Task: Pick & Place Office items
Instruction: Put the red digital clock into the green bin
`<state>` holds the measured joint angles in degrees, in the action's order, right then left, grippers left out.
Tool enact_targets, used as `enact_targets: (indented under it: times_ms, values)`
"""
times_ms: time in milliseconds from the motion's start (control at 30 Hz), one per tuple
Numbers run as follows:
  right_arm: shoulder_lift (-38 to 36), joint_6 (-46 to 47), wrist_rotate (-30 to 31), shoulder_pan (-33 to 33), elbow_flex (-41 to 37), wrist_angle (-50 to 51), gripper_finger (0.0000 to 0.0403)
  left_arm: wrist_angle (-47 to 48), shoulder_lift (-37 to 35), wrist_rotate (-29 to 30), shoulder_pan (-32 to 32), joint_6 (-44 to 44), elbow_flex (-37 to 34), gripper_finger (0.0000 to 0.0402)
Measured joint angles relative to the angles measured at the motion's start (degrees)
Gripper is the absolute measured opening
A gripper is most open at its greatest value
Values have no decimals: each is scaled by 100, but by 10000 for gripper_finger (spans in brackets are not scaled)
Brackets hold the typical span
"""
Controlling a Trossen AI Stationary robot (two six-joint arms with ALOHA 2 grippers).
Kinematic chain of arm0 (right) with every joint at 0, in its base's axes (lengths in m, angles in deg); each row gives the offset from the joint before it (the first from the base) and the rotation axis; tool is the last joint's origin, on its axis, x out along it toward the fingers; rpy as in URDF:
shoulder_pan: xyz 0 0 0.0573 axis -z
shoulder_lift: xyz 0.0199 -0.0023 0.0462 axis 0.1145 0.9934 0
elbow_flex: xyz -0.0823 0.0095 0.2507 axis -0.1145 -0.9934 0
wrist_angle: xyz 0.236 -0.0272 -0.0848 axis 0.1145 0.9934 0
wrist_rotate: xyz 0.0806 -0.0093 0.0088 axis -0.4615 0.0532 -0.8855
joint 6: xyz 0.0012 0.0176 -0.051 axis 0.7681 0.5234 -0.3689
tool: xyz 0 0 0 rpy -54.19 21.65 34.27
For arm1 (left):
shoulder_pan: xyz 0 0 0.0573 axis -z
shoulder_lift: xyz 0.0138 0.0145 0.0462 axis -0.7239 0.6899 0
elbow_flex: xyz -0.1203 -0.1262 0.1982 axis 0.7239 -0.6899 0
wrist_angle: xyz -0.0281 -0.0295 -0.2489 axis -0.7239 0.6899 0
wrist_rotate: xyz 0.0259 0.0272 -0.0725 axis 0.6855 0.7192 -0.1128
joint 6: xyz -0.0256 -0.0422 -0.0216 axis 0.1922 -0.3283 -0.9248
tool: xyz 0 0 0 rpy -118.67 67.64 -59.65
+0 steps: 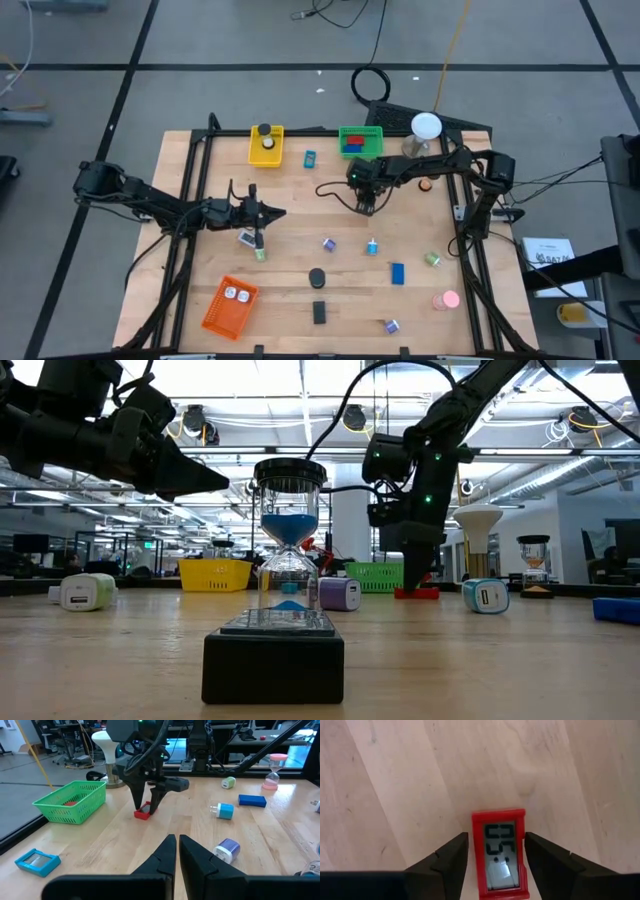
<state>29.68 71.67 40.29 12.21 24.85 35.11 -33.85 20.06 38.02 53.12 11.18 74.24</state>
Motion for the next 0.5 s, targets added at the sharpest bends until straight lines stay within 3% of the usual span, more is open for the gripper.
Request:
enact_targets:
  times_ms: [200, 500]
  values:
    - [0, -71, 0, 5, -132, -82, 197, -2, 0, 0, -1, -1, -2, 26]
    - [-13, -106, -13, 87, -196, -81, 128, -3, 0, 0, 0, 0, 0, 26]
